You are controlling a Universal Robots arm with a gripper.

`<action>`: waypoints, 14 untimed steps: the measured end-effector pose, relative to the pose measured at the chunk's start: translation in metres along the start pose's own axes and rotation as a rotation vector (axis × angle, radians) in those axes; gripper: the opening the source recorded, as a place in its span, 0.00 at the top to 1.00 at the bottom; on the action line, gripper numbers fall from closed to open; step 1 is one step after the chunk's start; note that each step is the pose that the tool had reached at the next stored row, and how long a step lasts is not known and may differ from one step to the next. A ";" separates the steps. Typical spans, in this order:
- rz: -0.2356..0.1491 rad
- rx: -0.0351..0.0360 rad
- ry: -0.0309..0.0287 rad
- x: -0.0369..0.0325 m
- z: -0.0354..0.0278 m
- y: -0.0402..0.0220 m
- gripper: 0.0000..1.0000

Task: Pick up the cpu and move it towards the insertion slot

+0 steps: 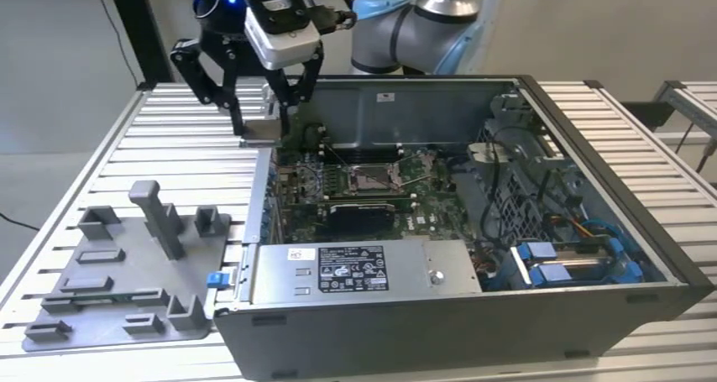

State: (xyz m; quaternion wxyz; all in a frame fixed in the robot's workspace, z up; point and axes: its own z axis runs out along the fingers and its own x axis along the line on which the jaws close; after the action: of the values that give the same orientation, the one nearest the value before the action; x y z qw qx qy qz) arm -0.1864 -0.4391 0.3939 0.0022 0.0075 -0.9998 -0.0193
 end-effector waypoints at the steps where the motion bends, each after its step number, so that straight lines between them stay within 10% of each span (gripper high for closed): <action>1: 0.000 0.0000 0.0000 -0.0046 0.0001 0.0009 1.00; 14: 0.000 0.0000 0.0000 -0.0640 0.0013 0.0119 1.00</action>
State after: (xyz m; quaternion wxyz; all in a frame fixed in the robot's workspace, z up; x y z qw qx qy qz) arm -0.1226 -0.4263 0.3928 0.0021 0.0075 -0.9998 -0.0193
